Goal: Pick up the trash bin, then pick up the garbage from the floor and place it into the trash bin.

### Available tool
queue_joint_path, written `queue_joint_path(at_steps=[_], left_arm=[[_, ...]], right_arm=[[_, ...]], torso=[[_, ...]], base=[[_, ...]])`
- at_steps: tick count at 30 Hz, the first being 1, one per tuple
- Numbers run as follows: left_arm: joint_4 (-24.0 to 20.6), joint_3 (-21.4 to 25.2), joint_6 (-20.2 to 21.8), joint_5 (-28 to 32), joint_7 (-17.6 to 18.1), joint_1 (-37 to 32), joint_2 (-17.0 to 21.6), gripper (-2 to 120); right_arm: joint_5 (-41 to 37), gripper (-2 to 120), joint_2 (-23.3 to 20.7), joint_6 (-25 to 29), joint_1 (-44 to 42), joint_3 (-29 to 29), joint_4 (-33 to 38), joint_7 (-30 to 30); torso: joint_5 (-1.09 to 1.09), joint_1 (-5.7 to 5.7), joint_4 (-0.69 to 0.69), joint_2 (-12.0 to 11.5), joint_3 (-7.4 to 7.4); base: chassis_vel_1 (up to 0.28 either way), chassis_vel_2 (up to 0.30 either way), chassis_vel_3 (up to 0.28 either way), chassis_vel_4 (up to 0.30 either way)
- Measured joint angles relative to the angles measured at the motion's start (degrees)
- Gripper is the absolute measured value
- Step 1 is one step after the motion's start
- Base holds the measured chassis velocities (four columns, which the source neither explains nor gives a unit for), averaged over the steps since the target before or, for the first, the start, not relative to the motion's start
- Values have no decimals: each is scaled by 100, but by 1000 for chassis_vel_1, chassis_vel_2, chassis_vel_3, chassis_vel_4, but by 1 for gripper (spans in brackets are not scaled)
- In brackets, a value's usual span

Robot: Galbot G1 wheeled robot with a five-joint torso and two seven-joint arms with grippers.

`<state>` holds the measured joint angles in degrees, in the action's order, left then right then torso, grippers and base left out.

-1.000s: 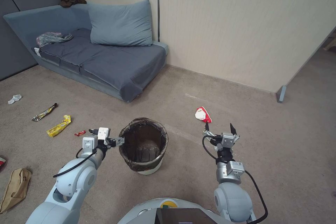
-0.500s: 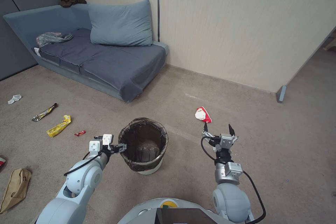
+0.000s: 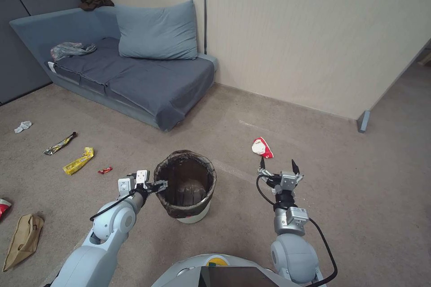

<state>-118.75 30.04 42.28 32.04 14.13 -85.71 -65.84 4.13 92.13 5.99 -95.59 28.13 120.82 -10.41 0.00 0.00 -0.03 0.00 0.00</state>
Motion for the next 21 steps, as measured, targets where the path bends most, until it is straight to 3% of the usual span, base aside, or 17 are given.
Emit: queue_joint_path(at_steps=[4,7,8,9,10,15,21], left_arm=[[6,-1,-4,17,0,3,-3,100],[132,-65,-11,191,-11,70,-24,93],[351,-130,-37,377,-46,182,-53,87],[472,-149,-43,484,-76,249,-73,83],[537,-171,-46,554,-123,298,-89,78],[651,-204,-50,632,-180,376,-131,66],[668,-210,-51,506,-485,382,-148,39]], right_arm=[[2,100,0,1,2,-3,-1,-3],[4,100,0,4,25,-12,-35,-12],[5,100,3,5,51,-30,-70,-17],[7,100,3,8,60,-27,-93,-24],[10,100,-2,10,62,-28,-111,-24],[13,100,-1,12,71,-24,-127,-27],[26,100,0,13,111,-10,-174,-70]], torso=[[0,0,0,0,0],[6,0,2,1,-1],[1,0,4,1,0],[10,-1,0,2,-2],[14,-1,5,2,-2],[9,-1,6,3,-3],[-1,-1,0,2,-1]], base=[[0,0,0,0],[0,0,0,0],[0,0,0,0],[0,0,0,0],[0,0,0,0],[0,0,0,0],[0,0,0,0]])
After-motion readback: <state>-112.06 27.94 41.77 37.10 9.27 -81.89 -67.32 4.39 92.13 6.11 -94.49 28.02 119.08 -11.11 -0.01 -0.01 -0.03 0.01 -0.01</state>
